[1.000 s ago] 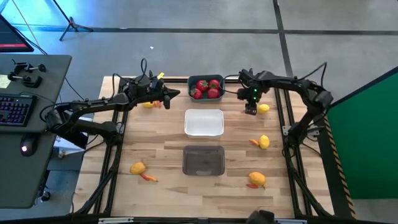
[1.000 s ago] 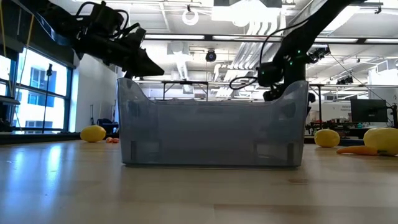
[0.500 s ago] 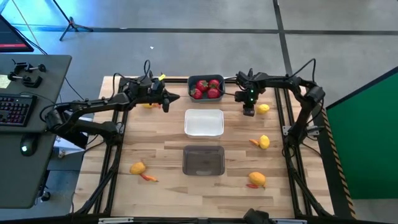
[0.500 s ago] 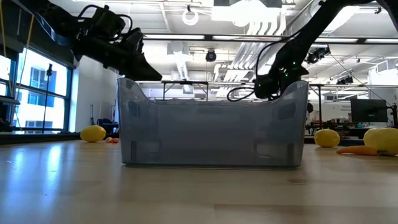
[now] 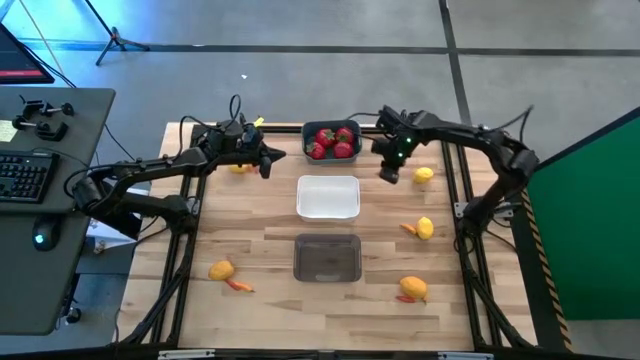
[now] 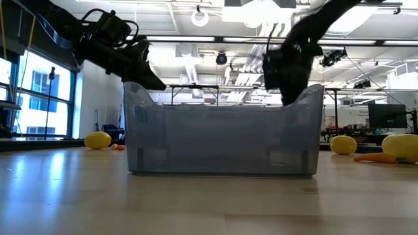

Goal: Sort produce into baskets
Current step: Put the orange chili pepper into the white bin

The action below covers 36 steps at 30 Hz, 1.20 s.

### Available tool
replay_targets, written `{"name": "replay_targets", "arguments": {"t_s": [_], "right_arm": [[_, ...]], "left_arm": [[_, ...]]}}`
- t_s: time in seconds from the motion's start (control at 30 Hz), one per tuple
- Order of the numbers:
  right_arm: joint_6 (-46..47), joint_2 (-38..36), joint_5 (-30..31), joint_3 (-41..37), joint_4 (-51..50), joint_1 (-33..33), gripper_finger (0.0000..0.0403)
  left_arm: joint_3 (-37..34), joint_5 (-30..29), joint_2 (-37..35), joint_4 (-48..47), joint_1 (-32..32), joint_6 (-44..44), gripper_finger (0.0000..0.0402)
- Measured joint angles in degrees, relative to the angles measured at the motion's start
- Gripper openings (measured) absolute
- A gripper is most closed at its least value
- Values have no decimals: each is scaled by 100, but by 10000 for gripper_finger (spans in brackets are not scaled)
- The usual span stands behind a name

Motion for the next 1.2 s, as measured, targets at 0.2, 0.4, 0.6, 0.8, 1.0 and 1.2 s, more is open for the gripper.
{"name": "replay_targets", "arguments": {"t_s": [0.2, 0.4, 0.6, 0.8, 1.0, 1.2], "right_arm": [[1354, -409, 164, 210, 754, 1091, 3], [2601, -375, 580, 243, 2228, 1993, 1], [3626, -3, 1134, 252, 2932, 2368, 1], [4366, 671, 1269, 252, 3459, 2523, 0], [4999, 1150, 1580, 252, 3604, 2511, 0], [5377, 1487, 1638, 245, 3657, 2519, 0]], "left_arm": [[0, 30, 0, 0, -194, 594, 0], [-378, -42, 0, 747, -373, 614, 0], [-995, -58, 0, 1548, -446, 448, 0], [-1104, -56, 1, 1547, -448, 531, 0], [-1104, -69, 0, 1552, -448, 543, 0], [-1104, -125, 0, 1548, -448, 542, 0]]}}
